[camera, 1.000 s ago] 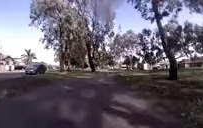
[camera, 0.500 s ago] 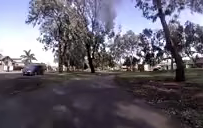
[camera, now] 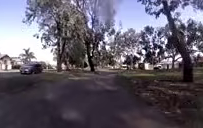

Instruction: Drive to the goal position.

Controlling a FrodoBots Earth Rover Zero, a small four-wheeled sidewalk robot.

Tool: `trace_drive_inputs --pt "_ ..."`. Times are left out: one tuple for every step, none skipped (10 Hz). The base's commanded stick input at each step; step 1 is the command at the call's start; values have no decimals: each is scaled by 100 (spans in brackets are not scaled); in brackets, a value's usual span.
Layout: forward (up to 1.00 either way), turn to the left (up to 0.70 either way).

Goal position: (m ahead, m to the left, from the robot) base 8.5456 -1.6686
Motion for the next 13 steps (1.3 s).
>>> trace_drive_inputs --pt "100 0" --pt "100 0" --pt "100 0" --pt "100 0" --pt "100 0" --pt "100 0" --pt "100 0" --pt "100 0" --pt "100 0" --pt "100 0" --pt "100 0" --pt "100 0" --pt "100 0"
